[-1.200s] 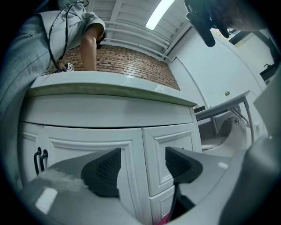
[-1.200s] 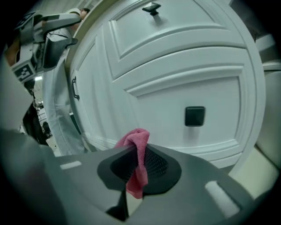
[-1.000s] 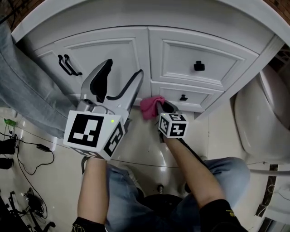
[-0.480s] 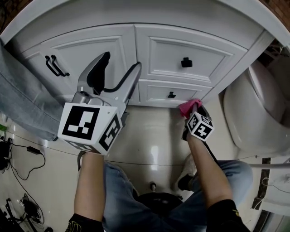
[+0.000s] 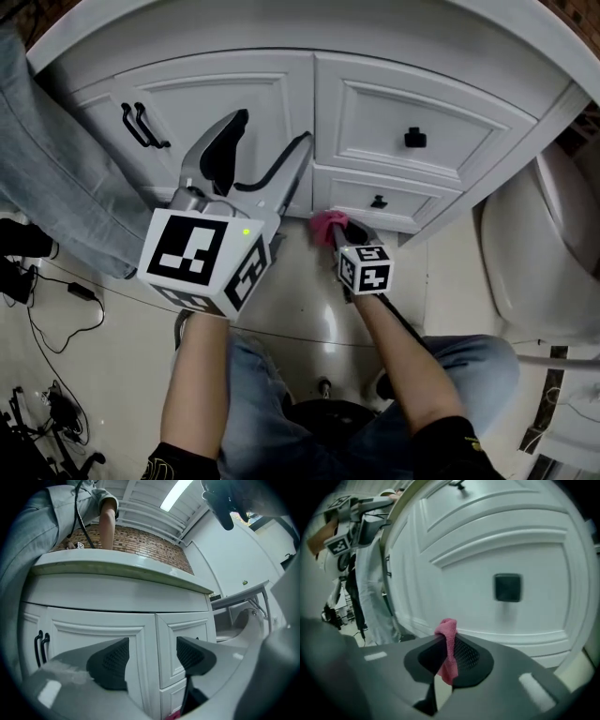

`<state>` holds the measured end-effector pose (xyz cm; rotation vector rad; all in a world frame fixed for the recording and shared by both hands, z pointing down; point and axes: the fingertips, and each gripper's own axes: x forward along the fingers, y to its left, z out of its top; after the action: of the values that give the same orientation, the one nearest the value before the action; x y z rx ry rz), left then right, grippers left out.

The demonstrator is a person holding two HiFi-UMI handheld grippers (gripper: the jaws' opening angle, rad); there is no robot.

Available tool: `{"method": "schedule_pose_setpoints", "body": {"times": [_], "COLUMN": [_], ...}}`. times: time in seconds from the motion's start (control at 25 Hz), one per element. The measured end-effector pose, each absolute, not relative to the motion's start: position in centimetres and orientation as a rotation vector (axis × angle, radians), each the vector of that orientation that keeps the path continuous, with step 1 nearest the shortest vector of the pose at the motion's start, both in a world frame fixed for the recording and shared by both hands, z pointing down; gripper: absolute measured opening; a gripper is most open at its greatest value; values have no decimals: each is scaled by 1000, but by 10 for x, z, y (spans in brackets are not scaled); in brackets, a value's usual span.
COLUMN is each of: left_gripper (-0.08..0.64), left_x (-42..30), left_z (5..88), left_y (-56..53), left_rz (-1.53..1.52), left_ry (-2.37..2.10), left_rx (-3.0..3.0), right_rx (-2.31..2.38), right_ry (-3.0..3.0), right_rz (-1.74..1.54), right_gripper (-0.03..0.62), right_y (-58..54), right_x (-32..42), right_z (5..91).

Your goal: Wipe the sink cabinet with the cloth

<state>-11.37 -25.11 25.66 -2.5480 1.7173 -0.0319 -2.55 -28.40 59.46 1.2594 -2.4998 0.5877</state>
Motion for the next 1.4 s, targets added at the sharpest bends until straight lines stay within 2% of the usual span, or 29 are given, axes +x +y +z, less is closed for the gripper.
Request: {"method": "schedule_pose_setpoints", "body": {"times": [0.16, 0.36, 0.68, 0.88, 1.0, 1.16, 1.4], "left_gripper": [318, 318, 321, 321, 321, 321, 321], "left_x": [-127, -142, -125, -101, -97, -88, -73], "left_z": [269, 292, 292, 284, 275, 244, 202], "left_y": [-246, -254, -268, -262, -251, -225, -151], "left_rz": [-104, -268, -240, -220, -203, -90, 20], "left_ry": [1775, 1754, 1686, 1637, 1654, 1664, 1660], "left_rx": [-2521, -2506, -2555, -2576, -2570, -2535, -2466], "right_rx": [974, 1143, 1626, 1986, 2039, 2056, 1907], "right_ry": [-2551, -2464, -2137, -1985, -1999, -2125, -2480], "right_rz": [550, 545, 536, 776, 782, 605, 60], "right_gripper": [26, 28, 28, 28, 28, 28, 28], "right_y": [-277, -304, -309, -306, -299, -291, -223], "right_x": [-86, -57, 97, 203, 218, 204, 162], "right_z": [619, 621, 628, 610, 580, 507, 329]}}
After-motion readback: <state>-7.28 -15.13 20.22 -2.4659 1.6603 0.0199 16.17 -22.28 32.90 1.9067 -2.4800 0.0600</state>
